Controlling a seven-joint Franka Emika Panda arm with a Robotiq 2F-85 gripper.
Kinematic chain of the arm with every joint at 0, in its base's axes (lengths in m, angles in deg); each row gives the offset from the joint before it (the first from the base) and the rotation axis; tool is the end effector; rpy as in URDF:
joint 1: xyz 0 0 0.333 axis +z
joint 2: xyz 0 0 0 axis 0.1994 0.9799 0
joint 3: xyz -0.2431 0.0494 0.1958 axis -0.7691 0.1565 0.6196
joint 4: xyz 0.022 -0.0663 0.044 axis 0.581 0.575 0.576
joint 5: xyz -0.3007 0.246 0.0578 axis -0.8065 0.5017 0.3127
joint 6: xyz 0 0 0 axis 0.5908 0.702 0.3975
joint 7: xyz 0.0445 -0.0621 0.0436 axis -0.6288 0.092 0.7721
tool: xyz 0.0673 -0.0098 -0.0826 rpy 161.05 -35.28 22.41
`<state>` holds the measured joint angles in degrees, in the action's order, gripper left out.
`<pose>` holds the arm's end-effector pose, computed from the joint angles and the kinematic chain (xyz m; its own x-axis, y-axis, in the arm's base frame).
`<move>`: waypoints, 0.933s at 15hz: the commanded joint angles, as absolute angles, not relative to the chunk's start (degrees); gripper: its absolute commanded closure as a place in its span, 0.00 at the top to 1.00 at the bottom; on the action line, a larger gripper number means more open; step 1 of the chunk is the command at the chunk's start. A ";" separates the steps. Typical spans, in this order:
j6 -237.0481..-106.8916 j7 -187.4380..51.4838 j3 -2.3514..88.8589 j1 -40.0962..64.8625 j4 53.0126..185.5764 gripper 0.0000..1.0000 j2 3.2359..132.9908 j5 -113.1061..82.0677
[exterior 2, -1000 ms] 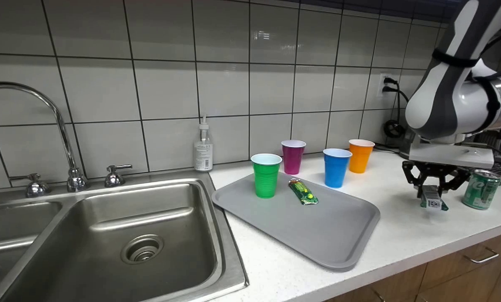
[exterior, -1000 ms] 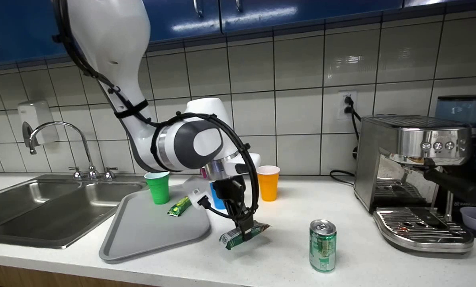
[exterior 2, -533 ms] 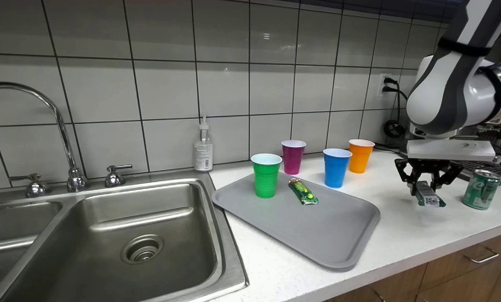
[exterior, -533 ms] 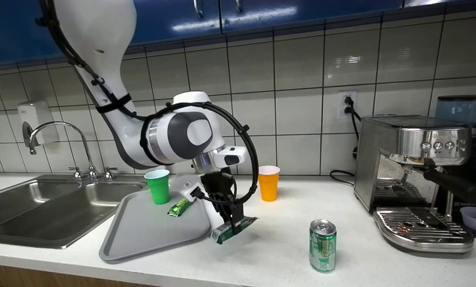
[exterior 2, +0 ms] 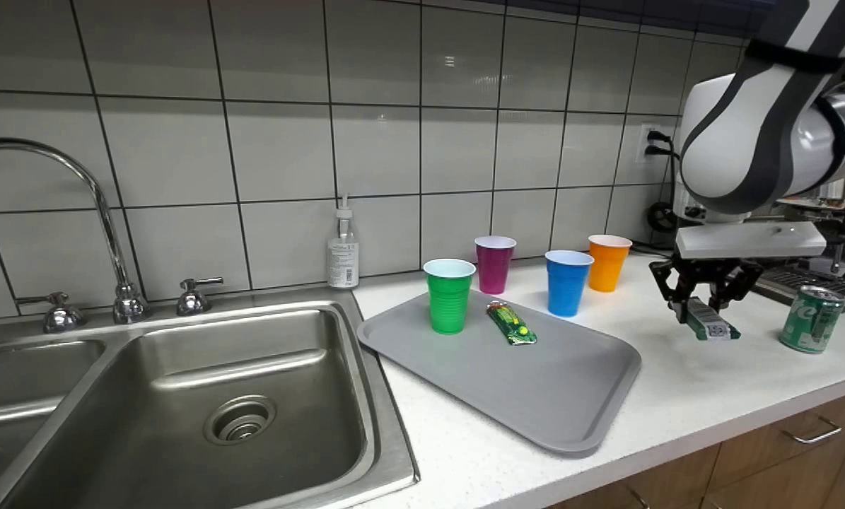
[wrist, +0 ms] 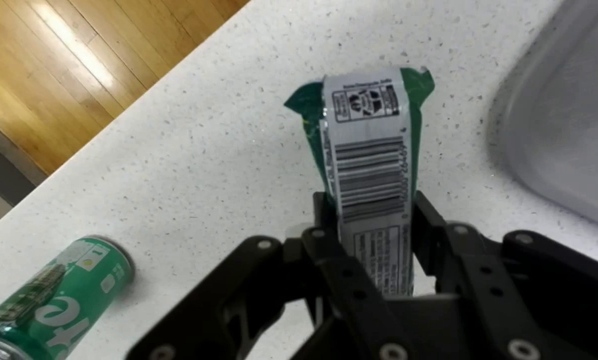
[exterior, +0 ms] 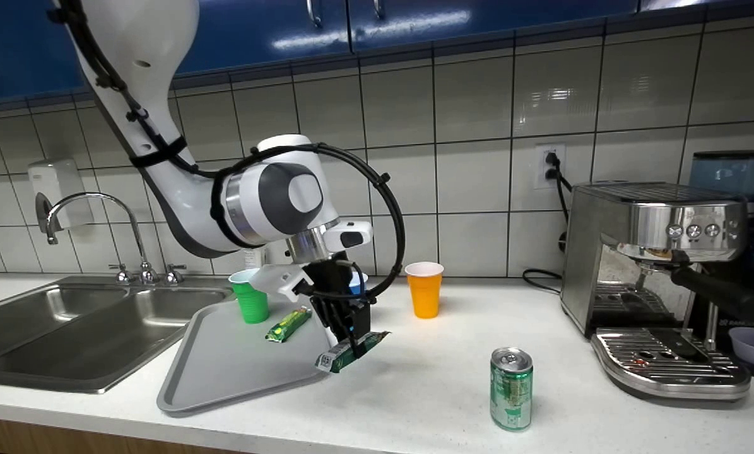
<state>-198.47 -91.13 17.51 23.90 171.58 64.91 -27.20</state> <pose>0.4489 -0.1363 0.2072 0.8596 -0.4922 0.1368 -0.5098 -0.8443 0.1655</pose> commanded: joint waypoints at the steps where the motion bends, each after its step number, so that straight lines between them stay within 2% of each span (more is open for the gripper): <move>1: -194.92 -91.89 21.34 21.42 171.68 0.15 61.77 -30.25; 14: -193.28 -89.79 31.41 19.63 170.74 0.15 60.93 -30.79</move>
<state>-195.77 -90.93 28.57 21.29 171.14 62.90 -29.37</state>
